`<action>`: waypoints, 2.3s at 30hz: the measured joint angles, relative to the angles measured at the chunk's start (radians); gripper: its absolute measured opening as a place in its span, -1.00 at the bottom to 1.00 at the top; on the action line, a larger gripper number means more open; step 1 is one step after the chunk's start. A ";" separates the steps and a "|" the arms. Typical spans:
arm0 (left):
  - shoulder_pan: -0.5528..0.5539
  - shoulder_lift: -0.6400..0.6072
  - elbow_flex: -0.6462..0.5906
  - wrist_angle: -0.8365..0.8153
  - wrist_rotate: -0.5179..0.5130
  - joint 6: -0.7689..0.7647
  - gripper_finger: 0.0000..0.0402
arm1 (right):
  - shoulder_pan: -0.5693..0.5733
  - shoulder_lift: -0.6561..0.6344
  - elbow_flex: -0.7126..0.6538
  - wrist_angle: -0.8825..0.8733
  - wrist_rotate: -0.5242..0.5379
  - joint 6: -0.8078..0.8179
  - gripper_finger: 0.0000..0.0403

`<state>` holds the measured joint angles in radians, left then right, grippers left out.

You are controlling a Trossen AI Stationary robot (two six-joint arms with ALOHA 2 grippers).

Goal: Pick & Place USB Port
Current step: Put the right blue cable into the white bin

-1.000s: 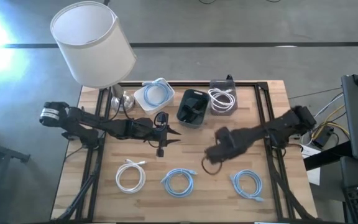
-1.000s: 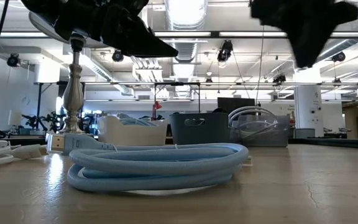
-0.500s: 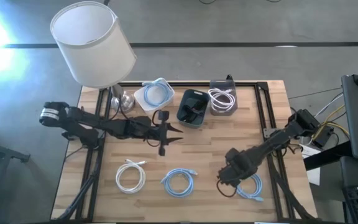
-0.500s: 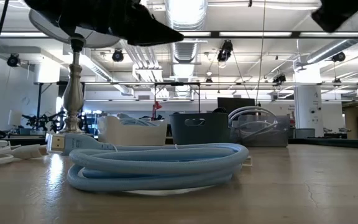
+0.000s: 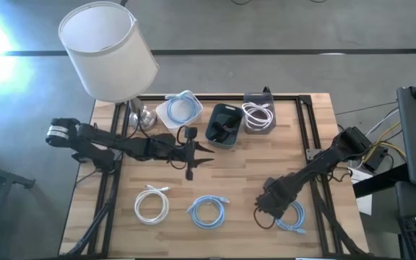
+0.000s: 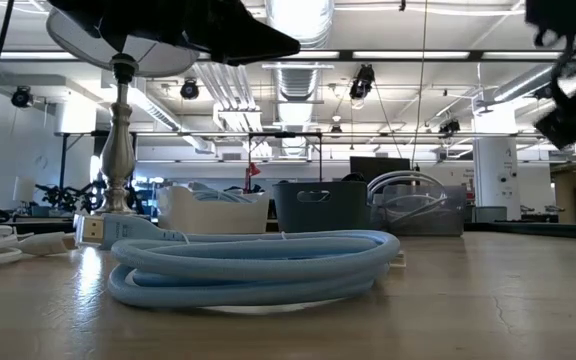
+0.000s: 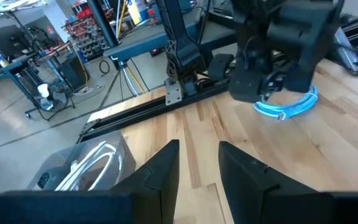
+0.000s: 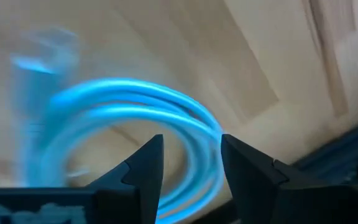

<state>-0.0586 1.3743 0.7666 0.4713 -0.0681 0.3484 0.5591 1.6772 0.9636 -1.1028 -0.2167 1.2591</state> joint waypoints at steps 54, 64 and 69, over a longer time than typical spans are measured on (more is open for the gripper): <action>-0.002 0.000 -0.002 -0.132 0.014 -0.378 -0.42 | -0.092 -0.008 0.460 -0.211 1.164 -0.665 -0.93; -0.012 0.005 -0.002 -0.092 0.032 -0.410 -0.42 | -0.206 -0.008 0.472 -0.174 1.399 -0.378 -0.93; -0.013 0.044 -0.002 0.005 0.031 -0.433 -0.42 | -0.239 -0.008 0.472 -0.104 1.398 -0.368 -0.93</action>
<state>-0.0719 1.4179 0.7647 0.4763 -0.0368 -0.0844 0.3203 1.6688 1.4353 -1.2065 1.1812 0.8916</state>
